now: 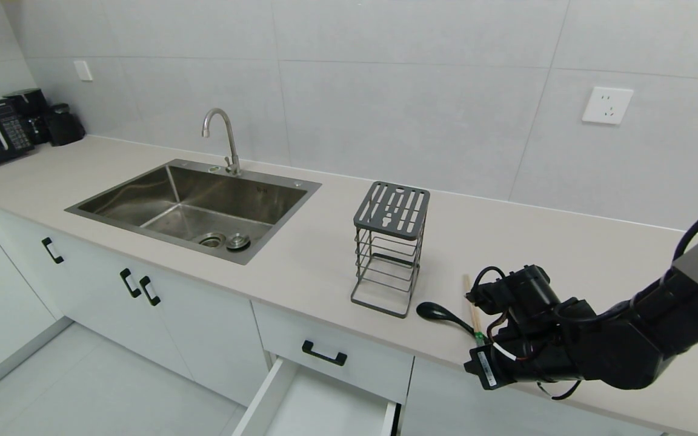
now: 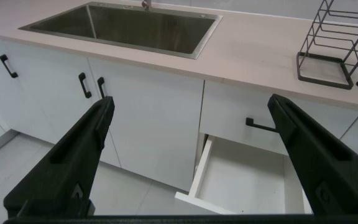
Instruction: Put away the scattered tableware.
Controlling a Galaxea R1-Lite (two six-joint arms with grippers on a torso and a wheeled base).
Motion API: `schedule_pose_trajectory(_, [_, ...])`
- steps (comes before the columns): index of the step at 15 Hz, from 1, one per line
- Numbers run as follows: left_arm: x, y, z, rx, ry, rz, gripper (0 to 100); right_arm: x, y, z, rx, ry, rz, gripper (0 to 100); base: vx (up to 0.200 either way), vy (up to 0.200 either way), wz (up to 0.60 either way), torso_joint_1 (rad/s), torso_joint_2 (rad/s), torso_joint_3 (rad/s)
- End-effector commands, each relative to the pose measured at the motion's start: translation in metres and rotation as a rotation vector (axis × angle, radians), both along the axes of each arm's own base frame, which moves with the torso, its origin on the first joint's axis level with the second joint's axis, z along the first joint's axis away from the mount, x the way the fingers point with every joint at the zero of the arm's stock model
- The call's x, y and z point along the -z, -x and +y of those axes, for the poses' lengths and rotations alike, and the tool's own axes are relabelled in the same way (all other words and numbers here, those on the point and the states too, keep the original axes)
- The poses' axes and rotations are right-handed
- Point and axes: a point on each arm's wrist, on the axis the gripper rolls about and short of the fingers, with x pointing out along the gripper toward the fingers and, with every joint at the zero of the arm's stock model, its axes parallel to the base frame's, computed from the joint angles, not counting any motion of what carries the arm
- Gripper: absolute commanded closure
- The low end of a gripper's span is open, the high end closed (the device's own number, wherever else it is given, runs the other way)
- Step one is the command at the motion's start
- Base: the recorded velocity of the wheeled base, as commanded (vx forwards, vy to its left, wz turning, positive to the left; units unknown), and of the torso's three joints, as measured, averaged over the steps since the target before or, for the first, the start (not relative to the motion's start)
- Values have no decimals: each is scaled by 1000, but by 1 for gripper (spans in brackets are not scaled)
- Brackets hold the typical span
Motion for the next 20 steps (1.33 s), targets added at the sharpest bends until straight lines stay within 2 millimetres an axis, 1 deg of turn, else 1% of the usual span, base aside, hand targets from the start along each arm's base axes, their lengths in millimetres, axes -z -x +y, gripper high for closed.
schedule_pose_trajectory(1, [0, 0, 0, 0, 0, 1, 0, 7, 0, 1, 9, 6, 21, 100, 0, 0, 0, 0, 0, 0])
schedule_pose_trajectory(2, [0, 0, 0, 0, 0, 1, 0, 9, -2, 0, 37, 1, 32, 100, 0, 0, 0, 0, 0, 0])
schedule_pose_trajectory(4, [0, 0, 0, 0, 0, 1, 0, 8, -8, 0, 82, -19, 28, 100, 0, 0, 0, 0, 0, 0])
schedule_pose_trajectory(7, [0, 0, 0, 0, 0, 1, 0, 2, -10, -2, 95, -29, 5, 100, 0, 0, 0, 0, 0, 0])
schedule_pose_trajectory(8, [0, 0, 0, 0, 0, 1, 0, -4, -9, -5, 104, -31, -14, 100, 0, 0, 0, 0, 0, 0])
schedule_pose_trajectory(11, [0, 0, 0, 0, 0, 1, 0, -32, -6, -15, 147, -41, -105, 100, 0, 0, 0, 0, 0, 0])
schedule_pose_trajectory(14, [0, 0, 0, 0, 0, 1, 0, -55, 4, -30, 178, -64, -173, 100, 0, 0, 0, 0, 0, 0])
schedule_pose_trajectory(15, [0, 0, 0, 0, 0, 1, 0, -61, 7, -32, 178, -72, -191, 100, 0, 0, 0, 0, 0, 0])
schedule_pose_trajectory(17, [0, 0, 0, 0, 0, 1, 0, -88, 21, -38, 180, -115, -280, 100, 0, 0, 0, 0, 0, 0])
schedule_pose_trajectory(18, [0, 0, 0, 0, 0, 1, 0, -96, 29, -42, 167, -120, -308, 100, 0, 0, 0, 0, 0, 0])
schedule_pose_trajectory(19, [0, 0, 0, 0, 0, 1, 0, -99, 34, -43, 152, -117, -324, 100, 0, 0, 0, 0, 0, 0])
schedule_pose_trajectory(20, [0, 0, 0, 0, 0, 1, 0, -102, 44, -47, 134, -116, -339, 100, 0, 0, 0, 0, 0, 0])
